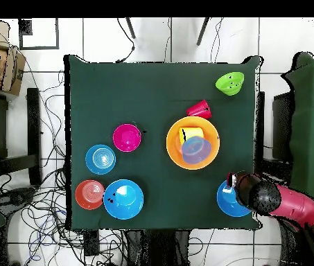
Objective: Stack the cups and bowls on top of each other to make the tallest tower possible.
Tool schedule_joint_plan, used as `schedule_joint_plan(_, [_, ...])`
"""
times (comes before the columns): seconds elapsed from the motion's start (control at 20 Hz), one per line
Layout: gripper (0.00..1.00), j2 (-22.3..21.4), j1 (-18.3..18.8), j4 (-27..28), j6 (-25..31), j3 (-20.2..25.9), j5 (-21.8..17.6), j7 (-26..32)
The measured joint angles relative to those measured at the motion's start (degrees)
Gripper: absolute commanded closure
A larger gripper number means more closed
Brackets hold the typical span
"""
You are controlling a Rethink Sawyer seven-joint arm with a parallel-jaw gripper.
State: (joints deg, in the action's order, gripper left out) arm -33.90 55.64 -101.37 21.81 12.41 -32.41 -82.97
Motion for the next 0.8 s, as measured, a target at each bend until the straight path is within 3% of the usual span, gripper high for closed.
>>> schedule_joint_plan(0.45, [1.0,-0.08,3.88,-0.86,-2.17,-0.9,1.93,-0.58])
schedule_joint_plan(0.5, [0.0,-0.09,4.68,-0.99,-3.3,-1.4,1.93,-0.84])
schedule_joint_plan(0.8, [0.0,-0.2,4.84,-1.06,-5.04,-2.44,1.98,-0.85])
